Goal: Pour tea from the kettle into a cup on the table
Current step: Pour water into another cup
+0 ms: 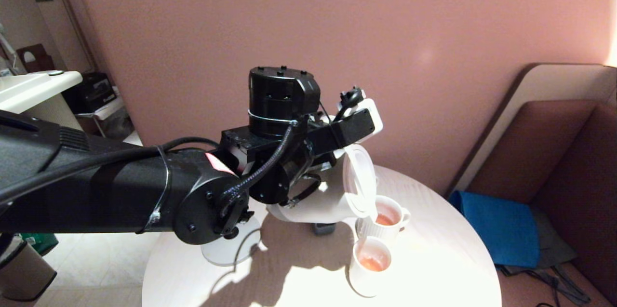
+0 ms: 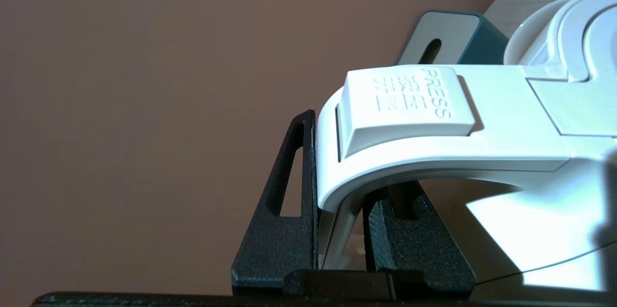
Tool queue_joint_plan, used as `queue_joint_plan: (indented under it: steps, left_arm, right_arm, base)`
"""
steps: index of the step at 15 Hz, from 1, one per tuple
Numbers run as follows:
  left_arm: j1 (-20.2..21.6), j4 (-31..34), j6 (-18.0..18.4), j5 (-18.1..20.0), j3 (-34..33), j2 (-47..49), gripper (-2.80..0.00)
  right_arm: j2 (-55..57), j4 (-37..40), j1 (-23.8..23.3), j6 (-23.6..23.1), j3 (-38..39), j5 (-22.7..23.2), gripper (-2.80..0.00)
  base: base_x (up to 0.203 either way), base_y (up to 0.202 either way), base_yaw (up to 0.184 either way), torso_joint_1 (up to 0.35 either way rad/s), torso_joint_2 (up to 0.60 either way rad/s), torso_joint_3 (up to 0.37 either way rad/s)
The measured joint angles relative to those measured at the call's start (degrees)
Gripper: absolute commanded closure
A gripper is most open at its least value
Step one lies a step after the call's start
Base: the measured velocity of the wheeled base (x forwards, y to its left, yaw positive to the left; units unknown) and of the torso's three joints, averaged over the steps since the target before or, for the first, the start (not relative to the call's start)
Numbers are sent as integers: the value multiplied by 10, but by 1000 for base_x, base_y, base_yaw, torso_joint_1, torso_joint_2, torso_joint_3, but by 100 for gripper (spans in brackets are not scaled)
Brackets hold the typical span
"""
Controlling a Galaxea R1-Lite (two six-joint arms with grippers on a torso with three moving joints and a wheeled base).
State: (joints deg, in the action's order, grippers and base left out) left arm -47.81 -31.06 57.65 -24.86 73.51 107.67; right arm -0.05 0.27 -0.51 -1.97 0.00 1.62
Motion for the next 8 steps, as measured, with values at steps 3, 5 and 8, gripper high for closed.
queue_joint_plan:
  steps: [3,5,8]
  left_arm:
    - [-1,-2,18,0,2,0,0]
    - [-2,-2,18,0,2,0,0]
    - [-4,-2,18,0,0,0,0]
  right_arm:
    - [0,0,0,0,0,0,0]
    - [0,0,0,0,0,0,0]
    - [0,0,0,0,0,0,0]
  base:
    - [0,0,0,0,0,0]
    - [0,0,0,0,0,0]
    - [0,0,0,0,0,0]
